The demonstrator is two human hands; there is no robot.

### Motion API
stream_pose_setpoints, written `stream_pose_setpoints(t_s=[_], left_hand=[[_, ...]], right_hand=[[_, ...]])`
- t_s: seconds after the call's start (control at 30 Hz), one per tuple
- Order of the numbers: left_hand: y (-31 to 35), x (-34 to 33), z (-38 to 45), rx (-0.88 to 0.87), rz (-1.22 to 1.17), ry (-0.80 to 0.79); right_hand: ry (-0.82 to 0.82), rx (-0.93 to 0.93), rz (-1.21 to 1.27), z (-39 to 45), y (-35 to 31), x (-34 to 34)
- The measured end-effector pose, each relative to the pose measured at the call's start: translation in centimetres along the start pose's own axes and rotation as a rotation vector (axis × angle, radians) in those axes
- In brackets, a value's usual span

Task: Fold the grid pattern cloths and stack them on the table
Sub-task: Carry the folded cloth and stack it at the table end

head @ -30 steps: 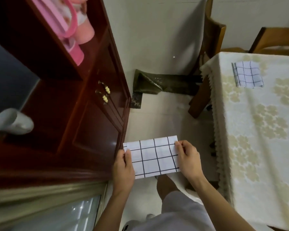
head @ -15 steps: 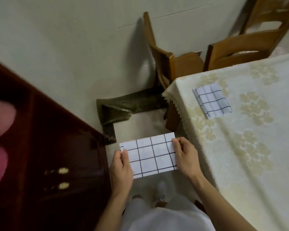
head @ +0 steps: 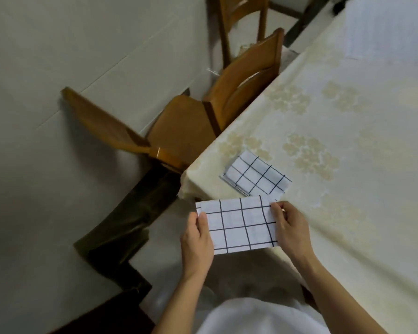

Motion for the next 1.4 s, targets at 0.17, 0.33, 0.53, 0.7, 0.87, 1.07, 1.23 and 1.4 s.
stream_pose_setpoints(t_s=[0.17,0.33,0.53,0.7,0.87,1.07,1.23,1.4], left_hand=[[3.9,0.0,8.8,-0.087,0.043,-0.194],[7.9,-1.8,14.6,-0.213,0.132,-0.364],[9.6,-6.0,17.4,-0.275,0.237,-0.595],[9.5,-10.2,19.1,-0.190,0.280,-0.821],[9.4,-12.9,20.3,-0.135,0.298,-0.901],[8.4,-15.5,20.9,-0.093,0.353,-0.851],[7.6,-16.2,21.2,-0.173,0.465,-0.774],[7.3,-15.8,21.2,-0.222,0.514,-0.737]], right_hand=[[0.134,-0.150,0.062,3.0,-2.6,-1.8],[0.295,-0.253,0.149,3.9,-4.4,-1.8],[0.443,-0.364,0.263,3.6,-3.2,0.1],[0.509,-0.398,0.316,3.6,-1.7,1.5],[0.548,-0.412,0.320,4.7,-0.8,2.8],[0.569,-0.456,0.273,6.2,2.1,3.0],[0.547,-0.507,0.206,6.9,4.0,2.0],[0.512,-0.511,0.163,7.0,4.3,1.0]])
Point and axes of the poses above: each hand's wrist, its own z-axis towards the middle knuckle, its own x-axis out of the back of the hand, y = z × x, the point moved 8 cm from there along z, towards the middle knuckle, and after that the axes turned 2 degrees about -x, right-handed, at the moved point
